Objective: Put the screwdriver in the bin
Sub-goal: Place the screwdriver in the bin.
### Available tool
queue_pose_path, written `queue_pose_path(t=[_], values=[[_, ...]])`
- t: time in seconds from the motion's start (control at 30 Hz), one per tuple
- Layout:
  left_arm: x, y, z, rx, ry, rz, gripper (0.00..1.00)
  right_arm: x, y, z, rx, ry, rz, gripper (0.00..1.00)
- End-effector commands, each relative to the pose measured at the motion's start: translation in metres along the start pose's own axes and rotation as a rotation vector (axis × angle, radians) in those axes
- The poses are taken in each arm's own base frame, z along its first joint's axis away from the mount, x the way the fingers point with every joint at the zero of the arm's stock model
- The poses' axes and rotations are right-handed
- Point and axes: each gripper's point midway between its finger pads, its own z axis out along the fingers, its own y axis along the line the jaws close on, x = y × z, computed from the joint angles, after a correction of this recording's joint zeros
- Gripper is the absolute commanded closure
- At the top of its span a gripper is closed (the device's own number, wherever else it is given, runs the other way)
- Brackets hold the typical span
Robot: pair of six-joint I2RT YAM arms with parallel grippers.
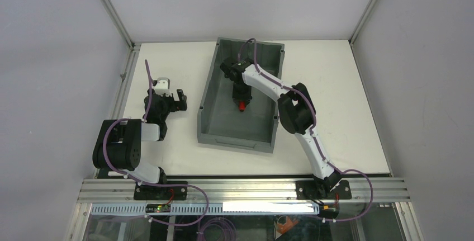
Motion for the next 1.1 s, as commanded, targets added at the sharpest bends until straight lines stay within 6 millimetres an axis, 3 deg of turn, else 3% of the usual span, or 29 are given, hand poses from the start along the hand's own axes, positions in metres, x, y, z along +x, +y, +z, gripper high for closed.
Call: queue_pose_path(t=[0.0,0.27,0.7,1.07], values=[[-0.015,-0.007,-0.002,0.030,-0.053,-0.005,0.01,-0.012,0.006,0.001,-0.020,-0.040,0.040,0.79],[-0.015,-0.007,-0.002,0.029,-0.053,-0.005,0.01,-0.009,0.006,0.005,-0.022,-0.024,0.041,0.73],[-0.015,-0.007,-0.002,0.029,-0.054,-0.005,0.01,-0.014,0.006,-0.006,-0.046,-0.036,0.035,0.57],[-0.015,-0.007,-0.002,0.029,-0.053,-0.005,0.01,-0.038,0.005,-0.072,-0.129,-0.154,0.017,0.37]])
